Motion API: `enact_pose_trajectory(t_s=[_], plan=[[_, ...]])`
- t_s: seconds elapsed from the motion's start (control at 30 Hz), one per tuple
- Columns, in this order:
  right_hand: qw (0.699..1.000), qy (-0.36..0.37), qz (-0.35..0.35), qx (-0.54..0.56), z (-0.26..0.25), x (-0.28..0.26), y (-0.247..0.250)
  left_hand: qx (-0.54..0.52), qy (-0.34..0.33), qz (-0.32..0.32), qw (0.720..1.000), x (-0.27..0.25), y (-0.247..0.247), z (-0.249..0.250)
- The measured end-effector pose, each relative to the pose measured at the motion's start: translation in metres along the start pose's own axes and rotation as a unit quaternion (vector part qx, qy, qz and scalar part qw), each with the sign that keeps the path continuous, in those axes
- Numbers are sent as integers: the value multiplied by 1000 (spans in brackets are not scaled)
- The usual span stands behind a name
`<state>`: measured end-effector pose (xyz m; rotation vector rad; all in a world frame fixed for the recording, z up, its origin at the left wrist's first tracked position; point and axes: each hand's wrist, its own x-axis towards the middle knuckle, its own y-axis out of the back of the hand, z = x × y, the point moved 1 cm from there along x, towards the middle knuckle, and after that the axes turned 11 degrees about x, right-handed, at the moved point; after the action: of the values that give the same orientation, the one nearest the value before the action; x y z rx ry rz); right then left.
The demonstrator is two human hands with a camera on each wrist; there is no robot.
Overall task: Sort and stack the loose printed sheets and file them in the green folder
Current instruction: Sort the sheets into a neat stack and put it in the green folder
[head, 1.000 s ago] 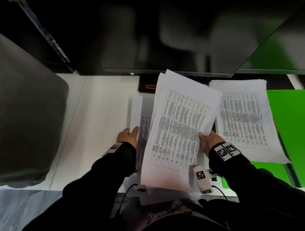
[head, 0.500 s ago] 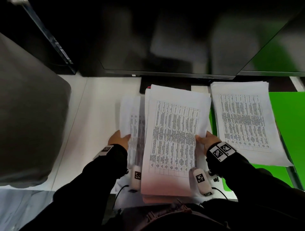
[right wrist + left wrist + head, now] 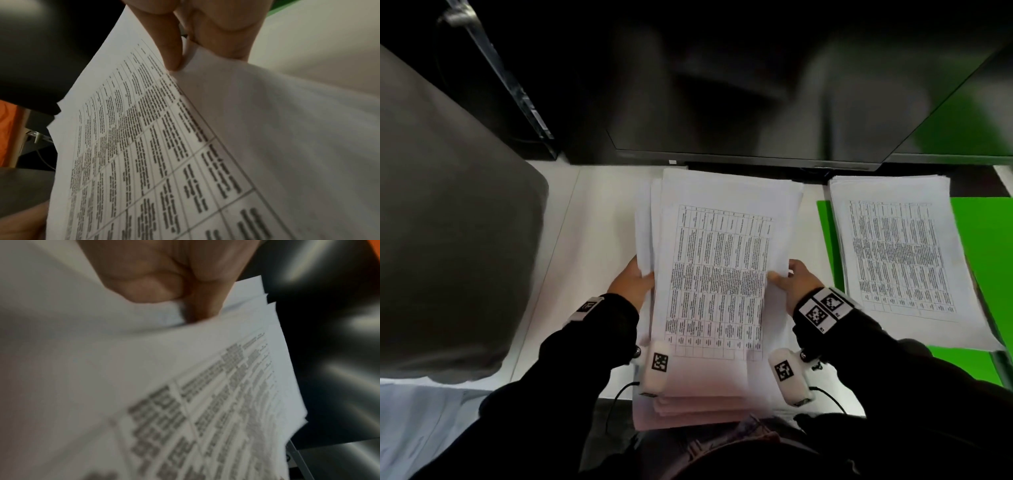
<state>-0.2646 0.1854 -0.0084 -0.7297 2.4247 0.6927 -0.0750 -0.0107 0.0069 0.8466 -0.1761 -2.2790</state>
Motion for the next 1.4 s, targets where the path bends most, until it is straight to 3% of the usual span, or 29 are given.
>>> enact_pose_trajectory(t_s=[0.13, 0.23, 0.37, 0.47, 0.53, 0.6, 0.7, 1.07, 1.23, 1.4], plan=[[998, -13, -30, 57, 7, -5, -11, -2, 94, 48, 994, -5, -3, 5], [998, 3, -62, -25, 8, -8, -14, 48, 106, 50, 992, -8, -4, 5], [996, 67, -52, -27, -25, -21, -9, 127, 5, 38, 991, -9, -2, 24], [988, 157, 4, -10, -71, -45, 3, 72, -84, 121, 987, -17, 5, 61], [971, 229, 38, 66, -95, -63, 8, 2, -160, 166, 973, -31, 9, 91], [946, 282, 63, 148, -108, -79, 8, -51, -228, 180, 956, -43, 10, 110], [931, 308, 76, 181, -105, -86, 2, -74, -259, 169, 948, -51, 8, 116], [966, 214, 78, 125, -83, -70, -19, 7, -164, 105, 981, -32, 2, 83], [960, 225, 107, 130, -78, -63, -13, -10, -148, 90, 985, -16, 13, 74], [965, 211, 117, 106, -67, -63, -4, 41, -131, 55, 989, -13, 9, 75]])
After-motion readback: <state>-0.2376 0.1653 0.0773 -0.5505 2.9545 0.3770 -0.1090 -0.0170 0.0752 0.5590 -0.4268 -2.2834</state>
